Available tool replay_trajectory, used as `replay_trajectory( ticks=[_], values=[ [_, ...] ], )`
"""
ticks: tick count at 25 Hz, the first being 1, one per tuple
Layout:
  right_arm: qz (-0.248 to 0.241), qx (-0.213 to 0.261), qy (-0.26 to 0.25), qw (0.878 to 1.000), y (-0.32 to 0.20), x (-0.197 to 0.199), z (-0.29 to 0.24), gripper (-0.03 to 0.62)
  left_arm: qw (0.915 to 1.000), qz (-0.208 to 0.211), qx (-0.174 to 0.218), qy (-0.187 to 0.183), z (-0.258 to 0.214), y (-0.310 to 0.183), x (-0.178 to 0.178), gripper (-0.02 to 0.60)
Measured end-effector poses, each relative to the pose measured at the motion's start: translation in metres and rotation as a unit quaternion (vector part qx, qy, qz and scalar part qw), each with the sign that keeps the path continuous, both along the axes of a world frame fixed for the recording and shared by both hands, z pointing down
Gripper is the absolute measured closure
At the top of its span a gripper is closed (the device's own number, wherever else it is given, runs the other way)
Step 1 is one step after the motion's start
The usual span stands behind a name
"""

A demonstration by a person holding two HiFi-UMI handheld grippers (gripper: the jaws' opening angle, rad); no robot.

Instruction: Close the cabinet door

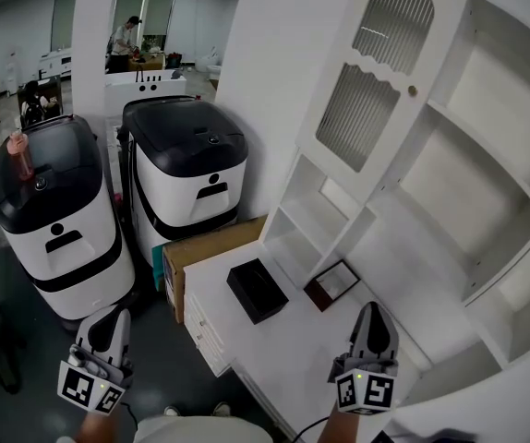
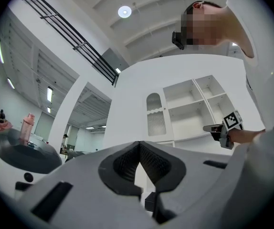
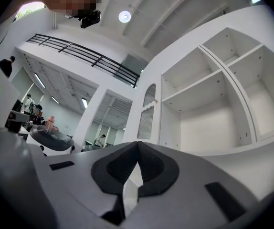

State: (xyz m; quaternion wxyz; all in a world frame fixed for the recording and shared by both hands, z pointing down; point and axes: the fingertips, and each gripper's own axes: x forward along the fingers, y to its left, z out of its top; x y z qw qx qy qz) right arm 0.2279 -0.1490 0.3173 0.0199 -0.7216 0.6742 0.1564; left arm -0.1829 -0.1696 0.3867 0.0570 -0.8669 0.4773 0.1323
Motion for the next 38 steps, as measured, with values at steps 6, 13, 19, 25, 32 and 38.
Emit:
replay_trajectory(
  ticks=[6,13,19,25,32,38],
  values=[
    [0.017,-0.018,-0.019,1.0,0.018,-0.001,0.02,0.594,0.9999,-0.014,-0.005,0.006,0.003,0.002,-0.013,0.575],
    [0.029,-0.025,-0.013,0.999,0.022,0.002,0.023,0.594,1.0,0.006,-0.003,0.004,0.003,-0.012,0.003,0.575],
    [0.037,-0.027,-0.014,0.999,0.025,0.02,0.023,0.595,0.9997,0.024,-0.003,0.005,0.001,-0.021,0.027,0.575],
    [0.037,-0.028,-0.021,0.999,0.017,0.031,0.028,0.594,0.9996,0.028,-0.003,-0.001,-0.002,-0.024,0.041,0.575],
    [0.019,-0.033,-0.021,0.999,0.001,0.031,0.03,0.595,0.9996,0.025,-0.007,-0.008,-0.003,-0.025,0.05,0.575],
    [0.008,-0.032,-0.015,0.999,-0.004,0.028,0.026,0.594,0.9996,0.025,-0.005,-0.01,-0.008,-0.027,0.055,0.575]
  ],
)
